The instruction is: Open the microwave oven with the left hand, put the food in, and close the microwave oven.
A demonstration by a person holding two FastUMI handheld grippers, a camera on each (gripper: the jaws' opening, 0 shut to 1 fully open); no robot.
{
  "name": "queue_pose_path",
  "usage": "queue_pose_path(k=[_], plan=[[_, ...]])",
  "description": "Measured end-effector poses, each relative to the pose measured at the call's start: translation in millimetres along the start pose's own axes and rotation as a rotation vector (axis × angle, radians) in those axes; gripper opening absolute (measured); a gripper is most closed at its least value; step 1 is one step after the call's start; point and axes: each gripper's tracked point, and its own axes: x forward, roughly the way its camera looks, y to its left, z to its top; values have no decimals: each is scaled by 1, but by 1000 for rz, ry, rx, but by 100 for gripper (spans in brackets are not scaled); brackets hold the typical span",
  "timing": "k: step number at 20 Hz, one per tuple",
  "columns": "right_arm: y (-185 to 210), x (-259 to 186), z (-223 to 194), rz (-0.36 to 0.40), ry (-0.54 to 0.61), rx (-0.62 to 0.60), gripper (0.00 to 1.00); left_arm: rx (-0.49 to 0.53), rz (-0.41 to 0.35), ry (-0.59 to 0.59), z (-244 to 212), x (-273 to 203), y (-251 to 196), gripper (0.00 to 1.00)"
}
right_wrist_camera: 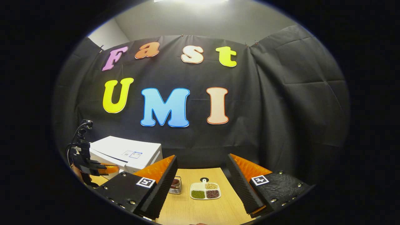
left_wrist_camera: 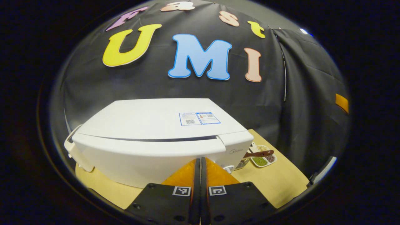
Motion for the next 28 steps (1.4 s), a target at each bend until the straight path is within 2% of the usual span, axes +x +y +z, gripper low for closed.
queue_pose_path(k=[8, 12, 16, 18, 22, 26, 27, 28], plan=[[11, 0, 5, 31, -6, 40, 96, -9, 29, -7, 1, 2, 1, 7], [10, -6, 4, 38, -6, 26, 96, 18, 40, -12, 2, 3, 1, 7], [5, -14, -1, 34, 17, 51, 96, -34, 35, 7, 1, 9, -1, 7], [1, -17, -2, 24, 22, 61, 96, 18, 83, -12, 6, 6, 7, 7], [9, -23, 4, 38, 19, 72, 96, 63, 71, -108, 45, -39, -8, 7], [38, -24, 28, 87, -7, 89, 96, 110, 92, -286, 117, -120, -8, 7], [45, -26, 36, 99, -17, 85, 96, 103, 87, -330, 135, -140, -9, 13], [52, -28, 45, 110, -24, 84, 95, 98, 102, -373, 151, -164, -5, 41]])
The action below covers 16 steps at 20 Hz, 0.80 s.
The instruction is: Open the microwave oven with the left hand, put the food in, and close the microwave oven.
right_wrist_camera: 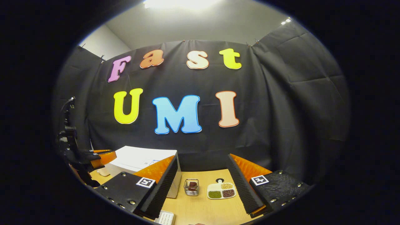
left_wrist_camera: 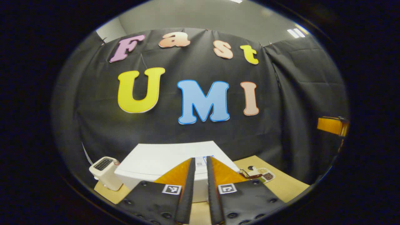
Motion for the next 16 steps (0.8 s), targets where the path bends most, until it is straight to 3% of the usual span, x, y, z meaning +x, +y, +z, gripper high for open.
queue_pose_path(k=[2, 5, 6, 16], plan=[[15, -1, 11, 16, 8, -2, 96, 10, 60, -79, 45, -31, 21, 96], [35, -10, 31, 33, 3, 0, 96, -1, 82, -140, 86, -77, 30, 94], [41, -15, 35, 35, -2, 0, 96, 3, 86, -143, 93, -87, 35, 98], [79, -60, 66, 20, -54, -6, 96, 9, 82, -177, 116, -162, 67, 96]])
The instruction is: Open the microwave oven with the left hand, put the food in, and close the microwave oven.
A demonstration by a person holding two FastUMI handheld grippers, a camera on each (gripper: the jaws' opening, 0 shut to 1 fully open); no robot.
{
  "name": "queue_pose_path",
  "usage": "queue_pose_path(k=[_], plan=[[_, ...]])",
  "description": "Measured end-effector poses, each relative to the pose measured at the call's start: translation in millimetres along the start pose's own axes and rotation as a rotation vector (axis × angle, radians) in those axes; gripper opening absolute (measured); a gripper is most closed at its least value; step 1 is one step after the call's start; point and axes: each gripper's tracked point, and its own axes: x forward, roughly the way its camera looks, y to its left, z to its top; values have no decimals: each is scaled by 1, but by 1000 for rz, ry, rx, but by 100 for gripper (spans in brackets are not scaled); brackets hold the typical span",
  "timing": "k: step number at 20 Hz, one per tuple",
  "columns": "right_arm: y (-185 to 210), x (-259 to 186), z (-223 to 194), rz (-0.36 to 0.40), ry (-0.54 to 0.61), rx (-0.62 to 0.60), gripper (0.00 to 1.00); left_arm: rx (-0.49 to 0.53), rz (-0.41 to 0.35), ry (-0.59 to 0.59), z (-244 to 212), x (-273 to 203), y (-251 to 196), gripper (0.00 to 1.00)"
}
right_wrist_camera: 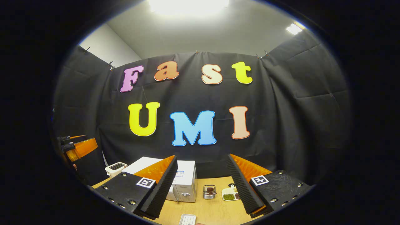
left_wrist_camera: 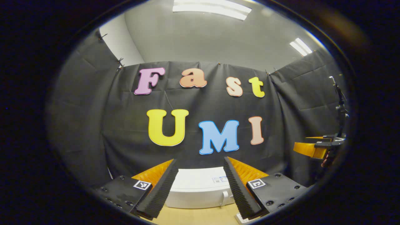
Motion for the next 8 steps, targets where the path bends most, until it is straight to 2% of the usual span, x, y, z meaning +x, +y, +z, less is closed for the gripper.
queue_pose_path(k=[8], plan=[[12, -17, 5, -16, 7, -11, 96, -29, -32, -36, 16, -16, 12, 94]])
